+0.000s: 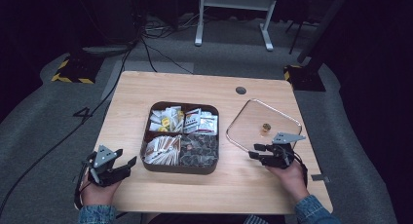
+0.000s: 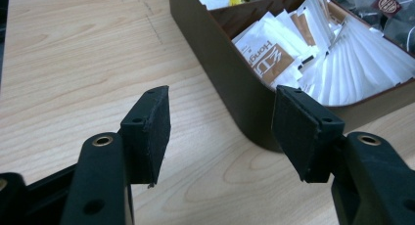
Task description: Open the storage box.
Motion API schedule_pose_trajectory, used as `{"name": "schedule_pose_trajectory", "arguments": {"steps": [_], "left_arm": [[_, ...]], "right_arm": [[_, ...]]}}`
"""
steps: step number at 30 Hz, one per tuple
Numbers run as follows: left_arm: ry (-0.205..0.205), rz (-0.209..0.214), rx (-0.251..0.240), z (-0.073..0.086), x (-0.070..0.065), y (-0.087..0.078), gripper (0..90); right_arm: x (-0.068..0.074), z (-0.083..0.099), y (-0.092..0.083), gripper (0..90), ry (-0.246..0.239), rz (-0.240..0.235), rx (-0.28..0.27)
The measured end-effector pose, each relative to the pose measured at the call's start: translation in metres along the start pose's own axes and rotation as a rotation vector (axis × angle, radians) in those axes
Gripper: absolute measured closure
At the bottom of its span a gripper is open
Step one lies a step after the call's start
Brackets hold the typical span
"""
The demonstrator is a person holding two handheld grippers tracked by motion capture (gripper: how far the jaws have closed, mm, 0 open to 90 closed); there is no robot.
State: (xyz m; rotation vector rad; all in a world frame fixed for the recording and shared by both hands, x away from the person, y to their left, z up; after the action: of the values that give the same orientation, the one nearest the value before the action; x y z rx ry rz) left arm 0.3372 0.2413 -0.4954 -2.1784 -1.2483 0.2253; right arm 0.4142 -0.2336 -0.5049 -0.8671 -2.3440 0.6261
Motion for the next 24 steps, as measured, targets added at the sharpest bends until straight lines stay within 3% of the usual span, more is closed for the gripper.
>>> {"name": "schedule_pose_trajectory", "arguments": {"steps": [2,5,8,13,18,24], "left_arm": [[0.007,0.002,-0.005,-0.005,-0.001,0.003,39.9],[0.015,0.002,-0.004,-0.008,-0.001,0.005,40.0],[0.015,0.001,-0.007,-0.013,-0.001,0.008,40.0],[0.019,0.001,-0.009,-0.016,-0.002,0.01,40.0],[0.021,0.005,-0.007,-0.017,-0.003,0.011,39.9],[0.022,0.001,-0.012,-0.021,-0.003,0.01,39.6]], "right_arm": [[0.008,0.009,0.008,54.7,-0.033,0.0,0.038],[0.012,0.013,0.013,54.9,-0.055,0.004,0.055],[0.024,0.021,0.022,54.4,-0.108,0.007,0.082],[0.03,0.031,0.034,51.7,-0.152,0.015,0.115],[0.034,0.033,0.041,44.0,-0.194,0.016,0.085],[0.032,0.032,0.044,41.6,-0.179,0.035,0.072]]}}
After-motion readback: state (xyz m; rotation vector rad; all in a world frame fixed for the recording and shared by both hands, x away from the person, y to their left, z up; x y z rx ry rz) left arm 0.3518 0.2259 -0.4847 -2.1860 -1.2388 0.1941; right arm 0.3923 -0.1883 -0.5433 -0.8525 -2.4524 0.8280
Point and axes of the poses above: each handheld gripper's, and its own axes: y roughly forward along the jaws, z roughly out of its underside, x roughly to its left, the point moved 6 cm from there along y, roughly forward along the jaws, and after that the axes turned 14 degrees about y, right-handed, at the moved point
